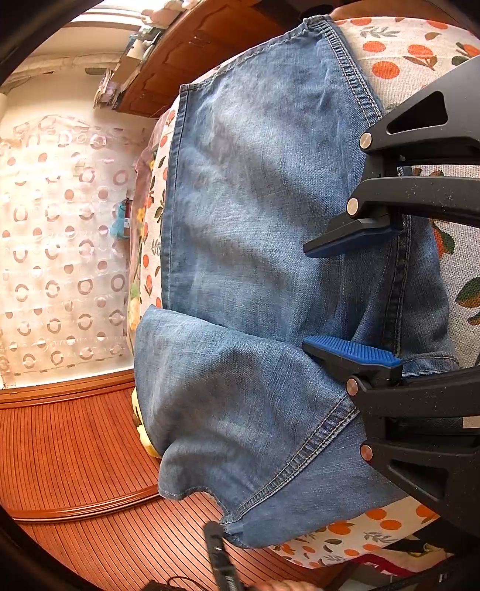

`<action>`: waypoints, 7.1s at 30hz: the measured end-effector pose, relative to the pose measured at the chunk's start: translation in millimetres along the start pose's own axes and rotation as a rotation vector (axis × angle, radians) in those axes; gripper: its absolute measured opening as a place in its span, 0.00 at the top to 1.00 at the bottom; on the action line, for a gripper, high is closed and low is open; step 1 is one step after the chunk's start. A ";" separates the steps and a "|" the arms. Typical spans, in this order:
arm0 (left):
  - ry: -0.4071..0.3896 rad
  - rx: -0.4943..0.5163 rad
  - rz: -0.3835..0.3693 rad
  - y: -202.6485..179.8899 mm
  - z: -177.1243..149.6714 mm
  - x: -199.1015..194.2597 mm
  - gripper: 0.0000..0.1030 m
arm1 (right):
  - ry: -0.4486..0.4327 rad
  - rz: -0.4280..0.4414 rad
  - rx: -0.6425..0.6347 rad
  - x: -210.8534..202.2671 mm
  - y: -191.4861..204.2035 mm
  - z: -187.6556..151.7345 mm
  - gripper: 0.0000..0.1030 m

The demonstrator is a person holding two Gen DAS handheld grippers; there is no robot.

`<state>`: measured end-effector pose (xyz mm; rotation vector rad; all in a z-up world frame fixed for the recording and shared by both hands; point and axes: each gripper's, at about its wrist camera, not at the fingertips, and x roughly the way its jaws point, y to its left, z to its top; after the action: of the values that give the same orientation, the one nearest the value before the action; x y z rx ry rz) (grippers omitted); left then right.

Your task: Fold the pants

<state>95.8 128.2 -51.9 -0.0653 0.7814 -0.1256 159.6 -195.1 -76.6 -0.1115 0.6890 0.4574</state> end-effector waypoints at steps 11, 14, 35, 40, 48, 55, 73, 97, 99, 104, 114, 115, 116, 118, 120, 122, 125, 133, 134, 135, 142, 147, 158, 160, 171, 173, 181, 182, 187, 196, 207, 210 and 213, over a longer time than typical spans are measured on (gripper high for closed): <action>-0.001 -0.017 -0.041 -4.2 -17.6 -4.0 0.82 | 0.005 0.006 0.005 1.5 -1.6 0.9 0.56; -0.062 -0.006 -0.042 -7.5 -19.0 -24.3 0.84 | 0.007 0.006 0.006 1.8 -2.0 1.1 0.56; -0.040 -0.090 0.004 13.2 -56.6 -44.9 0.75 | 0.005 0.020 0.021 3.8 -9.6 1.2 0.56; -0.068 -0.085 0.022 15.6 -50.9 -52.7 0.49 | -0.002 0.018 0.021 3.2 -9.7 0.6 0.56; -0.112 -0.049 0.020 6.6 -33.3 -56.1 0.24 | -0.014 0.010 -0.002 -1.9 -5.8 -1.1 0.56; -0.142 -0.007 0.003 -17.7 -15.3 -48.4 0.24 | -0.049 0.040 -0.021 -18.3 9.8 -0.1 0.56; -0.049 0.063 0.012 -56.2 -37.2 9.0 0.24 | -0.005 0.013 -0.081 -20.1 26.5 -14.5 0.56; -0.090 0.056 0.102 -75.3 -51.7 7.3 0.23 | -0.023 -0.256 0.117 -90.0 -100.3 -44.2 0.56; -0.095 0.041 0.097 -73.5 -51.9 5.8 0.23 | -0.029 -0.293 0.143 -96.7 -115.7 -44.1 0.56; -0.095 0.011 0.118 -74.7 -51.3 -0.3 0.23 | -0.039 -0.319 0.210 -103.9 -146.3 -38.1 0.56; -0.079 0.063 0.038 -94.1 -36.1 -14.3 0.23 | -0.004 -0.291 0.317 -80.6 -171.2 -19.1 0.56; -0.079 0.074 0.026 -96.9 -34.3 -14.5 0.23 | 0.002 -0.291 0.323 -79.6 -170.1 -16.4 0.56; -0.081 0.082 0.018 -99.6 -32.7 -14.3 0.23 | 0.006 -0.290 0.328 -79.2 -173.9 -15.5 0.56; -0.092 0.096 0.018 -104.6 -30.3 -15.1 0.23 | 0.012 -0.280 0.338 -76.8 -174.7 -11.3 0.56; -0.102 0.102 0.004 -107.2 -28.0 -15.8 0.23 | 0.018 -0.278 0.346 -75.8 -176.6 -8.0 0.56; -0.117 0.094 -0.030 -108.2 -26.2 -17.8 0.23 | 0.020 -0.277 0.349 -77.3 -175.5 -11.2 0.56; -0.119 0.086 -0.045 -109.2 -23.2 -18.4 0.23 | 0.031 -0.284 0.341 -73.0 -174.0 -9.0 0.57; -0.128 0.096 -0.029 -111.6 -22.0 -21.7 0.23 | 0.021 -0.295 0.265 -72.0 -167.0 -10.5 0.90; -0.130 0.094 -0.024 -110.9 -21.7 -22.0 0.23 | 0.018 -0.306 0.251 -72.4 -165.9 -9.8 0.91; -0.132 0.093 -0.019 -109.5 -21.2 -22.0 0.23 | 0.016 -0.310 0.239 -72.9 -165.6 -9.4 0.91; -0.129 0.070 -0.028 -95.7 -19.6 -27.3 0.23 | -0.054 -0.245 0.185 -84.3 -146.0 12.5 0.92; -0.154 0.043 0.009 -76.9 -20.0 -39.2 0.23 | -0.101 -0.160 0.101 -84.3 -104.2 35.3 0.92; -0.207 -0.030 0.077 -23.6 -23.9 -69.8 0.23 | -0.192 0.161 -0.093 -100.4 34.4 86.4 0.93; -0.212 -0.050 0.082 -14.5 -26.1 -73.3 0.23 | -0.191 0.223 -0.134 -104.0 58.7 87.5 0.93; -0.190 -0.068 0.107 -5.6 -25.7 -65.3 0.23 | -0.052 0.300 -0.218 -72.2 70.2 65.9 0.85; -0.182 -0.061 0.098 -10.0 -24.1 -61.2 0.23 | -0.049 0.292 -0.215 -72.8 69.2 65.3 0.72; -0.140 0.018 0.051 -43.2 -14.7 -40.5 0.23 | -0.064 0.189 -0.145 -86.6 51.2 49.6 0.67; -0.134 0.026 0.044 -47.0 -14.5 -38.1 0.23 | -0.059 0.179 -0.137 -84.6 48.1 48.3 0.67; -0.107 0.057 0.007 -61.3 -16.3 -24.2 0.23 | -0.029 0.145 -0.135 -73.4 48.2 44.5 0.67; -0.052 0.125 -0.051 -78.3 -15.3 2.3 0.49 | 0.039 0.170 -0.015 -56.3 40.9 51.5 0.66; -0.060 0.109 -0.075 -75.1 -15.5 3.3 0.88 | 0.079 0.249 0.006 -41.9 52.4 71.5 0.94; -0.092 0.098 -0.084 -75.3 -15.3 -8.6 0.91 | 0.038 0.259 -0.016 -48.2 54.0 86.9 0.97; -0.127 0.081 -0.112 -73.8 -15.1 -26.6 0.92 | -0.029 0.250 -0.063 -64.4 61.0 111.3 0.97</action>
<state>59.9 58.6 -36.3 -0.0399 0.6451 -0.2562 154.3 -136.8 53.1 -0.0777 0.6630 0.7193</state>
